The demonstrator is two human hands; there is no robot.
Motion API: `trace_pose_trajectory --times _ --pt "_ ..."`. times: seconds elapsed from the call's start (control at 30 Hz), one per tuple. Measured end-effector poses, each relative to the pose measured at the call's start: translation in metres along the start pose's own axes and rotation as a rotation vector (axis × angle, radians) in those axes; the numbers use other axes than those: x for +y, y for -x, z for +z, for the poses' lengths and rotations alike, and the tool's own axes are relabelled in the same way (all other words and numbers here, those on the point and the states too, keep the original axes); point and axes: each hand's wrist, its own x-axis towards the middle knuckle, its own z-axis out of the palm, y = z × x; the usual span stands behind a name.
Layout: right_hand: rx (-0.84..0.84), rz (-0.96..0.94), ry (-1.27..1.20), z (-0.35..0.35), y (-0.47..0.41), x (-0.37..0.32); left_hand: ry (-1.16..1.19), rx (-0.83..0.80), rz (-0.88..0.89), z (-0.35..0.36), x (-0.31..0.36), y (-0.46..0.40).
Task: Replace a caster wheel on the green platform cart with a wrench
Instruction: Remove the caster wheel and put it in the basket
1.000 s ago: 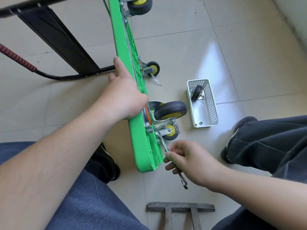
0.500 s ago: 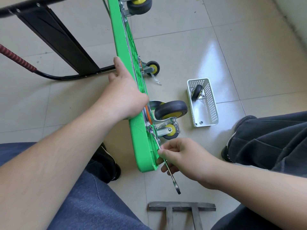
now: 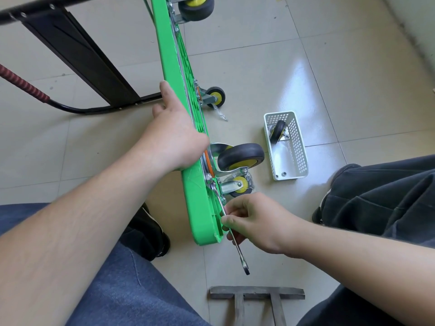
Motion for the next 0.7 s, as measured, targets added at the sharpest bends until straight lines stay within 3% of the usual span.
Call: trace_pose_trajectory --times 0.27,0.7 --pt "0.063 -0.095 0.187 0.002 -0.010 0.015 -0.007 0.003 0.009 0.000 0.000 0.000" --pt "0.146 -0.303 0.289 -0.007 -0.040 0.036 -0.009 -0.002 0.014 0.000 -0.002 -0.001"
